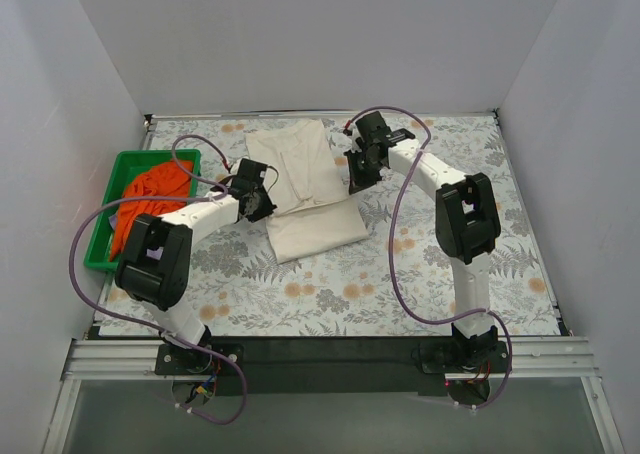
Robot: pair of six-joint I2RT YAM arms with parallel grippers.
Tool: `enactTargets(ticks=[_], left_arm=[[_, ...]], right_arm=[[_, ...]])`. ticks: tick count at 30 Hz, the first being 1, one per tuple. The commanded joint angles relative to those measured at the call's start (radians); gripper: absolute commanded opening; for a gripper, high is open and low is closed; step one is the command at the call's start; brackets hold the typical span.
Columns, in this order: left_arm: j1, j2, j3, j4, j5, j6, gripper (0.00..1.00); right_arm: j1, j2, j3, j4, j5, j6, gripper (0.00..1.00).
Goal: Fold and stack the t-shirts
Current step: Fold the tshirt
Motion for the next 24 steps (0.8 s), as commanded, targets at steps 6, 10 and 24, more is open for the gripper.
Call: enactTargets(ticks=[6,10,24], left_arm=[[0.011,0.0,0.007,0.038,-0.088,0.06,0.31],[0.007,-0.059,0.029,0.022,-0.093,0.094,0.62],[-0.227,-0.196,-0.119,-0.008,-0.003,-0.018,0.35]], right_arm=[[-0.011,-0.005,-0.036,0.073,0.003,0.026,0.23],[-0.011,-0.054,-0.039,0.079,0.001,0.029,0.37],[0.078,-0.111,-0.164,0.234,-0.21,0.057,0.31]])
